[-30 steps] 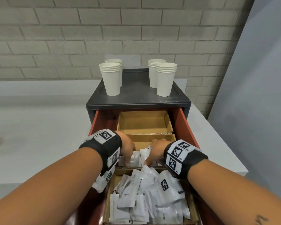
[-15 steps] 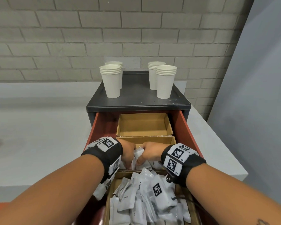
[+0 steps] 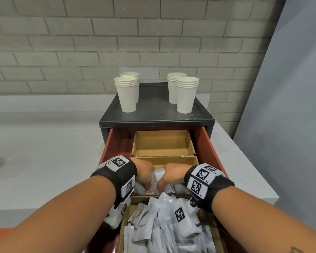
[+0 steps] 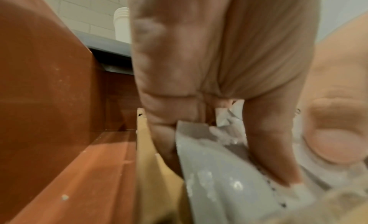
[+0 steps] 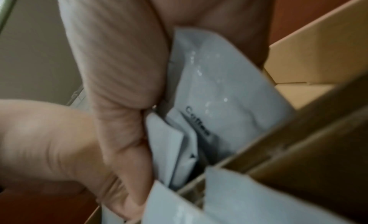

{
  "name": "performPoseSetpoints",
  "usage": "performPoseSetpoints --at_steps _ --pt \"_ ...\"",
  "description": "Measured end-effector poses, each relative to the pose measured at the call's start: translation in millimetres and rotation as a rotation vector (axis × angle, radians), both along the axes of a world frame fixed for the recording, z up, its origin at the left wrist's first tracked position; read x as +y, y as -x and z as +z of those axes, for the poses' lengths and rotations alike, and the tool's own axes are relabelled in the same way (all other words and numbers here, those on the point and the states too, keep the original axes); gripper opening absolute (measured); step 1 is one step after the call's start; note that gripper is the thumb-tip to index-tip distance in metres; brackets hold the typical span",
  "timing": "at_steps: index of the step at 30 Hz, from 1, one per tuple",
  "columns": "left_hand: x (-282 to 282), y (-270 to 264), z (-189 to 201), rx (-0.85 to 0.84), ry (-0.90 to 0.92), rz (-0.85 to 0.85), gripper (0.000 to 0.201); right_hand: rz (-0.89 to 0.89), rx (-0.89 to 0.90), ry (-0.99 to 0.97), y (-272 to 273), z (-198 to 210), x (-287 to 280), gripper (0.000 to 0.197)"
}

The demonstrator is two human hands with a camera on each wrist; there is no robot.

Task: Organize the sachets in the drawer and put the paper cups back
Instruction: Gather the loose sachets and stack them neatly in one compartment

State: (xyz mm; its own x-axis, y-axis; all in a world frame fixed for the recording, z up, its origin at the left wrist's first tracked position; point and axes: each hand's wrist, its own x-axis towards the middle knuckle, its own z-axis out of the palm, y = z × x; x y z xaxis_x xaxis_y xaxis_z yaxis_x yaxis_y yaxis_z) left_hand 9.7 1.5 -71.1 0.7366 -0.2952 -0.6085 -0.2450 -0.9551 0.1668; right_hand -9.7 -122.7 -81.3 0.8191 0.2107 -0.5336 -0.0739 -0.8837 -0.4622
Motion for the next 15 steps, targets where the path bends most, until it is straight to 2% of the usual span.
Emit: performPoseSetpoints --at_steps 5,10,13,15 --pt "10 -4 8 -0.011 0.256 0.121 0.029 -0.115 -0.035 -0.146 -4 9 -10 0.022" --pt "19 -11 20 -0.040 0.586 0.325 0.024 -0.300 -0.123 -0.424 -11 20 -18 0.035" --pt "21 -13 27 -0.055 0.704 0.408 0.009 -0.388 -0.150 -0.549 -16 24 -24 0.035" --pt "22 -14 29 -0.067 0.776 0.455 0.007 -0.445 -0.158 -0.614 -21 25 -29 0.035"
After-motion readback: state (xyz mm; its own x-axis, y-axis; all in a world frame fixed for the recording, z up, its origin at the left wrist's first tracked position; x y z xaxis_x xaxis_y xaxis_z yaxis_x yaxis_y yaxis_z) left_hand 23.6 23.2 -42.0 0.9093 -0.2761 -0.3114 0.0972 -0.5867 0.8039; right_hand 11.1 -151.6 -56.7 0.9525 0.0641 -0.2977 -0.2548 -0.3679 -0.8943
